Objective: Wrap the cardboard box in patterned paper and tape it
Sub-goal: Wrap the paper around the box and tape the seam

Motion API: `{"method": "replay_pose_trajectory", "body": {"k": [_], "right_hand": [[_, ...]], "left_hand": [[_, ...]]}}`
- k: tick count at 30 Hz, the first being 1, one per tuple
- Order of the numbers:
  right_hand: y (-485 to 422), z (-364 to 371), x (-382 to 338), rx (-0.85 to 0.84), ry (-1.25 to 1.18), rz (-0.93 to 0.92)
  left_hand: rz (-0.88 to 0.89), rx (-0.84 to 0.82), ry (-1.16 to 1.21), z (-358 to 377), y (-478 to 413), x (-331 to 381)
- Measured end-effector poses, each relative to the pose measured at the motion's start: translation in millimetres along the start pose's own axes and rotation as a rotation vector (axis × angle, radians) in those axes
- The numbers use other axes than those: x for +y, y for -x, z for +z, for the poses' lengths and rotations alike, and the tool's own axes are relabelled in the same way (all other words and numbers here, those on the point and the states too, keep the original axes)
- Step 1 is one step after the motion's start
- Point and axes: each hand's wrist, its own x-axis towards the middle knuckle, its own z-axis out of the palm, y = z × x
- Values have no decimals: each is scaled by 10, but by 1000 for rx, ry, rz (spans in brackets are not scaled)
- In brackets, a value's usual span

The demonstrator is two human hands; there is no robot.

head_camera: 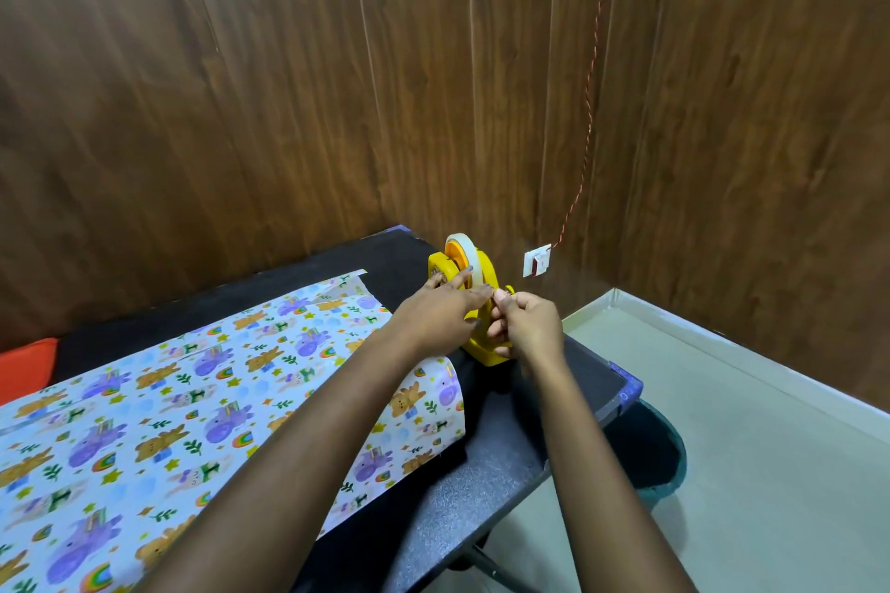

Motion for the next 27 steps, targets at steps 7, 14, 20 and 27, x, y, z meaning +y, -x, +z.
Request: {"method": "replay_pose_trajectory", "body": {"k": [7, 14, 20, 27], "right_hand": [[24, 26, 134, 44, -11, -209], [128, -119, 346, -22, -175, -97], [247, -144, -241, -233, -77, -127], [613, 290, -787, -559, 20, -216]], "left_hand": [[-30, -9, -8, 24, -47, -29], [-49, -27, -41, -26, -38, 43], [-41, 25, 64, -236, 154, 8], [-168, 265, 186, -713, 948, -493]]}}
